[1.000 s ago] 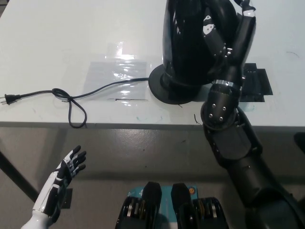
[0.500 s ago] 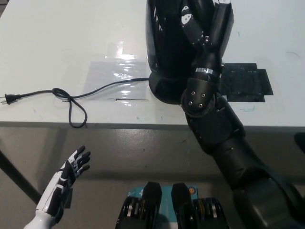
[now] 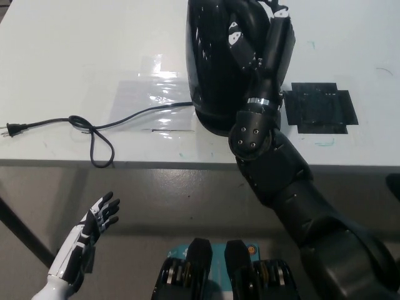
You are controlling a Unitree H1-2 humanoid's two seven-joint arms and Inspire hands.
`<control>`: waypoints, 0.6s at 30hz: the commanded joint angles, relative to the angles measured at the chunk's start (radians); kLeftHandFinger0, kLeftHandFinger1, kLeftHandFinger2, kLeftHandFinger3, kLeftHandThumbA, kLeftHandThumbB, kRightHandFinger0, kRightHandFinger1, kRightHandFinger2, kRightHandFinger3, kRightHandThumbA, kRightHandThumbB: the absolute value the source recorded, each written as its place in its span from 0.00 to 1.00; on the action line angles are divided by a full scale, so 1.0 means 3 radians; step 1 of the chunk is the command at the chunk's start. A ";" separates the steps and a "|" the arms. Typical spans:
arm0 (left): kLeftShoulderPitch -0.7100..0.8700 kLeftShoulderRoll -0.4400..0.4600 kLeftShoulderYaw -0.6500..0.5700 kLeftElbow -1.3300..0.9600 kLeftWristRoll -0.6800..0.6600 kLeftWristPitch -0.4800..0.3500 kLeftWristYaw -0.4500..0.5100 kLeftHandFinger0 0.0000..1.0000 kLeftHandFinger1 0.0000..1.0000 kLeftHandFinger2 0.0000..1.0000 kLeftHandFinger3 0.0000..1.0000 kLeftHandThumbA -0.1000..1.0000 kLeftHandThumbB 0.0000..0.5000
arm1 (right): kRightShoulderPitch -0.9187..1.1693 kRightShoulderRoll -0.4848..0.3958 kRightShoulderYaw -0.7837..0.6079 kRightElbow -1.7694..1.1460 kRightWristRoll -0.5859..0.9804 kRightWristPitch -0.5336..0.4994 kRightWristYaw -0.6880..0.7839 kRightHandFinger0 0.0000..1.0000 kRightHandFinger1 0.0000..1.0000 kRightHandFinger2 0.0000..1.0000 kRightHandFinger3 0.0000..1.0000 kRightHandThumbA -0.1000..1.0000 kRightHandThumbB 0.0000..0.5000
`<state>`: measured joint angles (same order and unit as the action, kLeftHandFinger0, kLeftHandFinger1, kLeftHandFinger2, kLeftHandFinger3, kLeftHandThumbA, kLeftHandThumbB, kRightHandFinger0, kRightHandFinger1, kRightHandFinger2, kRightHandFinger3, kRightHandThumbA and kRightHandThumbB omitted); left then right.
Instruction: A kettle and its base are kept separately on the desk infront of the robot and the robot uses its right hand to lift the kettle by its handle and places it on its base to align it correctly.
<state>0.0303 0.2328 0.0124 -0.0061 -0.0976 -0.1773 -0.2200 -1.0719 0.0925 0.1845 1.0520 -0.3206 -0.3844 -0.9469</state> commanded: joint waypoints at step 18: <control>-0.0007 0.0049 0.0033 -0.0089 -0.0062 0.0002 -0.0035 1.00 1.00 1.00 1.00 1.00 0.46 | 0.0218 -0.0099 0.0264 0.0173 0.0141 -0.0285 -0.0084 0.00 0.06 0.55 0.66 0.00 0.22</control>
<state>0.0303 0.2327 0.0127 -0.0061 -0.0979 -0.1772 -0.2231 -1.0539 0.0672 0.2286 1.1180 -0.2862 -0.4636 -0.9723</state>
